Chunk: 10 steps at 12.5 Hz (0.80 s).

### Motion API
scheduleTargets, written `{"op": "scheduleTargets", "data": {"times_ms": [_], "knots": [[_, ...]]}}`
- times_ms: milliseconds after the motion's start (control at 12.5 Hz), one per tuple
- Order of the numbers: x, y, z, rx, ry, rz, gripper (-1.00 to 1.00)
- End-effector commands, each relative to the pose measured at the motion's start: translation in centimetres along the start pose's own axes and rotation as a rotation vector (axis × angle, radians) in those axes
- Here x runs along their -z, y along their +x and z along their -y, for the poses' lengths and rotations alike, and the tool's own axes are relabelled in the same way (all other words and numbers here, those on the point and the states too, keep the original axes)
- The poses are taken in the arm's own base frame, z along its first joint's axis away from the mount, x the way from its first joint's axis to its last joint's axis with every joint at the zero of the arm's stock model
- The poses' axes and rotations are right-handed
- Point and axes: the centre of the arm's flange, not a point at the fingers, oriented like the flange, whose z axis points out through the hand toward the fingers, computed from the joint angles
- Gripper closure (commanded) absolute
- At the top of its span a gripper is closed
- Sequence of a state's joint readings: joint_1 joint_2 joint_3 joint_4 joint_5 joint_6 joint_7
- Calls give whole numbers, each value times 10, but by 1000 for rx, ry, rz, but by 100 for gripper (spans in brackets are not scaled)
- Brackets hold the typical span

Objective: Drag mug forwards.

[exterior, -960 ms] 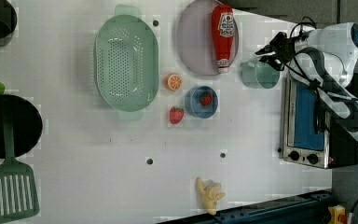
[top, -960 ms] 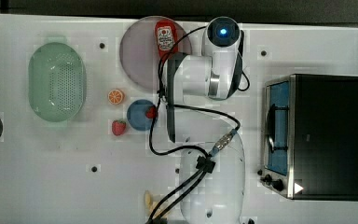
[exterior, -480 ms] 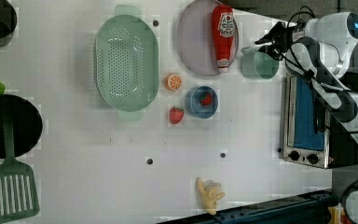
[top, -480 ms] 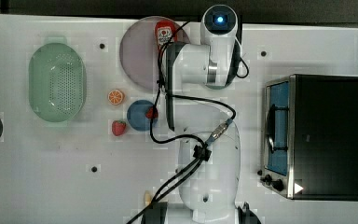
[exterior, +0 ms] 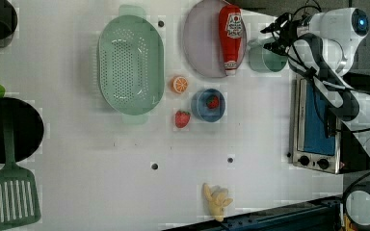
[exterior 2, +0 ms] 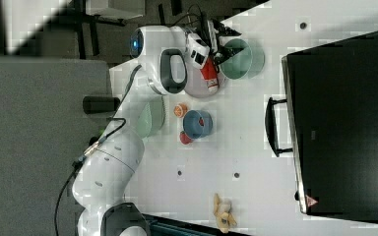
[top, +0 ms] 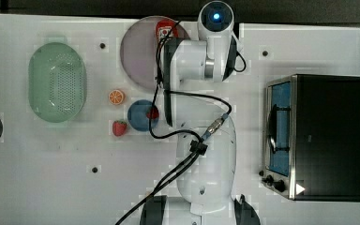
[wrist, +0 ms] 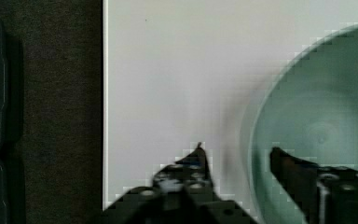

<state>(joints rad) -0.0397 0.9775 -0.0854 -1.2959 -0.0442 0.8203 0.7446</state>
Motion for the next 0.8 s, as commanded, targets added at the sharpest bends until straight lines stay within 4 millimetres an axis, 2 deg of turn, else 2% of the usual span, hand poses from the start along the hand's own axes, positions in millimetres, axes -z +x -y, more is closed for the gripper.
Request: {"op": "scheduleTargets", "data": {"times_ms": [80, 240, 480, 640, 800], "knots": [[58, 24, 25, -41, 112, -14, -52], [113, 26, 31, 24, 116, -12, -100], [198, 32, 25, 305, 71, -10, -100], [242, 38, 12, 490, 52, -5, -100], [280, 43, -7, 601, 52, 0, -100]]}}
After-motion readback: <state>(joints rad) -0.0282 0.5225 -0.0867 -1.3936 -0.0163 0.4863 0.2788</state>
